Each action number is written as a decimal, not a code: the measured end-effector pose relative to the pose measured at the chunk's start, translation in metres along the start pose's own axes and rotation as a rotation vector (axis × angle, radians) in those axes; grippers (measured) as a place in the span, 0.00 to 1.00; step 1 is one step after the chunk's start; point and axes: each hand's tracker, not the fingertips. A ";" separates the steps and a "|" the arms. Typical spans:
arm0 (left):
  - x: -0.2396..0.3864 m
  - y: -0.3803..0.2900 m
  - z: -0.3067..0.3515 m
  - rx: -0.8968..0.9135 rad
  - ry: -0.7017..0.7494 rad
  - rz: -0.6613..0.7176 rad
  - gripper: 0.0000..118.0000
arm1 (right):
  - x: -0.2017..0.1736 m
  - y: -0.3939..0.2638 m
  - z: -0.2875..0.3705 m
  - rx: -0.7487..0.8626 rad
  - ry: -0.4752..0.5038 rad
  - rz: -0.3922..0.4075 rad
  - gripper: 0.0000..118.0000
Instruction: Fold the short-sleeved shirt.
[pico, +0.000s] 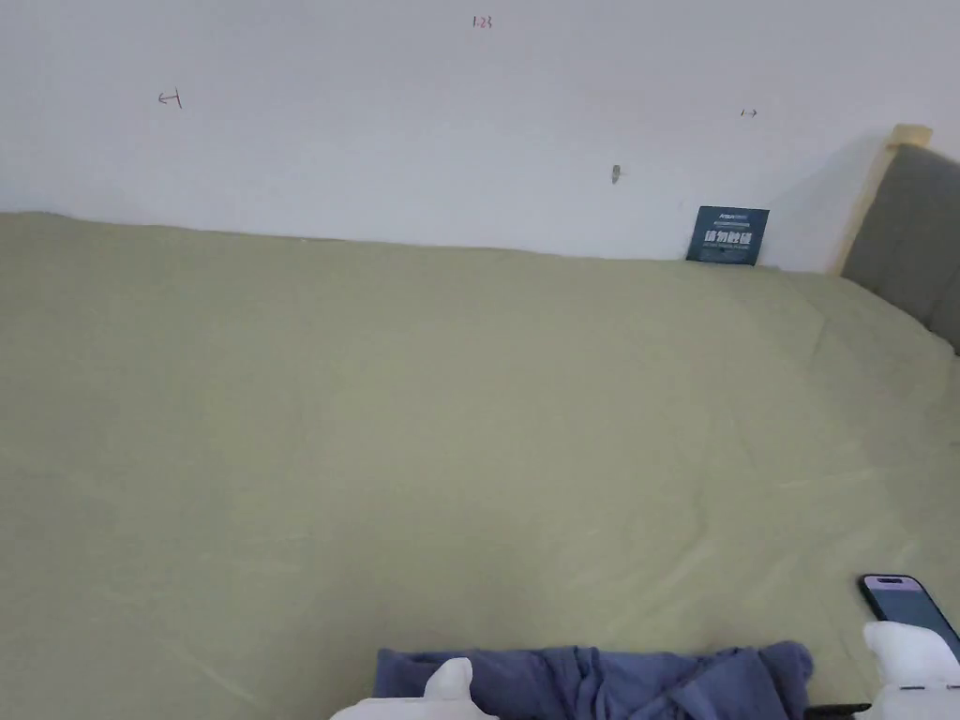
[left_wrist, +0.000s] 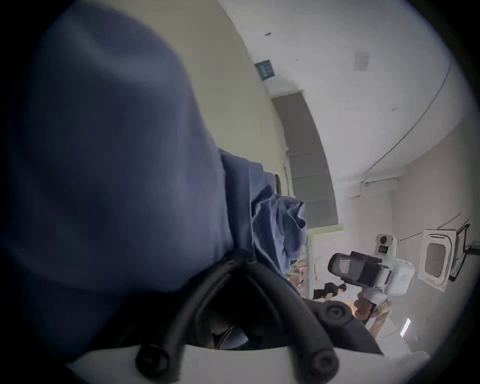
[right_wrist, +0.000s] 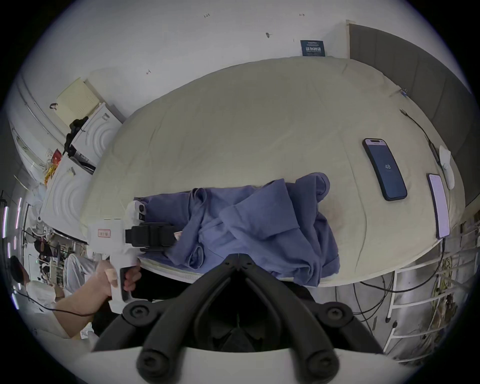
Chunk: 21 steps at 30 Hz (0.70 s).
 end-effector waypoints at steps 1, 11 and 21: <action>0.000 -0.002 -0.001 0.003 0.041 0.010 0.01 | -0.001 0.001 -0.001 -0.005 -0.001 0.006 0.00; 0.018 0.011 0.035 -0.025 0.067 0.025 0.00 | -0.004 0.001 -0.009 -0.022 0.009 0.002 0.00; -0.019 0.039 0.178 0.173 0.220 0.150 0.00 | -0.009 0.004 -0.006 -0.023 0.007 0.036 0.00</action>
